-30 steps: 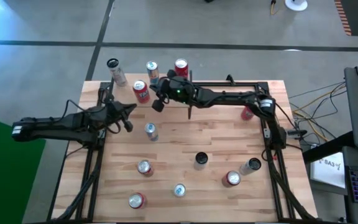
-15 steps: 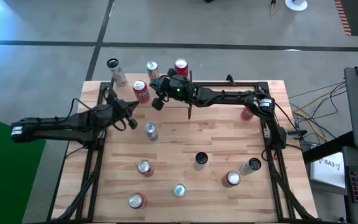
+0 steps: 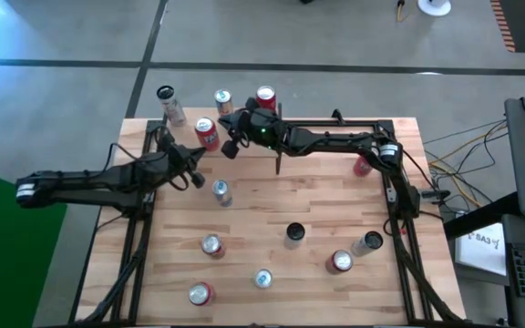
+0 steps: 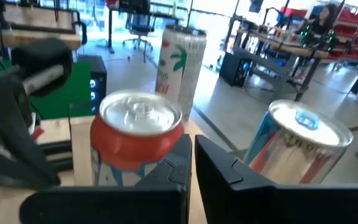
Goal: Place canned beverage on shelf
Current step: Put the red soda can on the shelf
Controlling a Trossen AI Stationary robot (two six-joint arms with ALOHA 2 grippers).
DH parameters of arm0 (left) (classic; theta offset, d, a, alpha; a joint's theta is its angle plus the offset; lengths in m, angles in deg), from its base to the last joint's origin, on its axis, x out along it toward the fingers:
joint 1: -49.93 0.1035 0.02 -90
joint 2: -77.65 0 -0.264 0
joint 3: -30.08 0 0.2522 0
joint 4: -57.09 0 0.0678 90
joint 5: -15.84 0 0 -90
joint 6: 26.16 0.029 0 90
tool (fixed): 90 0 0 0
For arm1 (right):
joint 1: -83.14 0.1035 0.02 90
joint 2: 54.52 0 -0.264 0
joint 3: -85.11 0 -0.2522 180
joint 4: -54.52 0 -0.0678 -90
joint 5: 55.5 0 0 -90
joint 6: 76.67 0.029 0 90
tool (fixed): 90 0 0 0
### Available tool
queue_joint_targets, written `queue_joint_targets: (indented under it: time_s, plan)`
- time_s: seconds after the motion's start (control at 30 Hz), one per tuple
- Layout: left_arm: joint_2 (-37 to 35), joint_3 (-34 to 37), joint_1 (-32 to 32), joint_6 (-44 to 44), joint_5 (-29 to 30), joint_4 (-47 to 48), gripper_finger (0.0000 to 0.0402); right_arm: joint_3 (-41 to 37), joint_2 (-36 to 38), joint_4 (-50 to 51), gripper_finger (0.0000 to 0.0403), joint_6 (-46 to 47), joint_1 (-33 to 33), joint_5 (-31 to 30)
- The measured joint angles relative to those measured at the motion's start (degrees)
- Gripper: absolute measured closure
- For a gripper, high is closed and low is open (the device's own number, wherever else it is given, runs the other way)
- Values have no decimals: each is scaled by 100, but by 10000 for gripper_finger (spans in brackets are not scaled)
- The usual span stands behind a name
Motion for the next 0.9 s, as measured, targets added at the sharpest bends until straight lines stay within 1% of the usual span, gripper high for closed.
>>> queue_joint_targets:
  time_s: [0.2,0.5,0.63,0.83,0.9]
  plan:
    - [99,0,0,-11,0,-33,401,-7,0,-127,390,-13,-40,40]
    - [-71,0,0,-35,4,-22,402,-263,0,-149,390,58,-42,40]
    - [-103,0,0,-29,4,-18,402,-524,0,-478,390,120,-48,40]
    - [-103,0,7,-15,9,-11,402,-606,0,-752,390,72,-64,46]
    - [-103,0,7,-15,11,-11,401,-655,0,-808,390,127,-64,171]
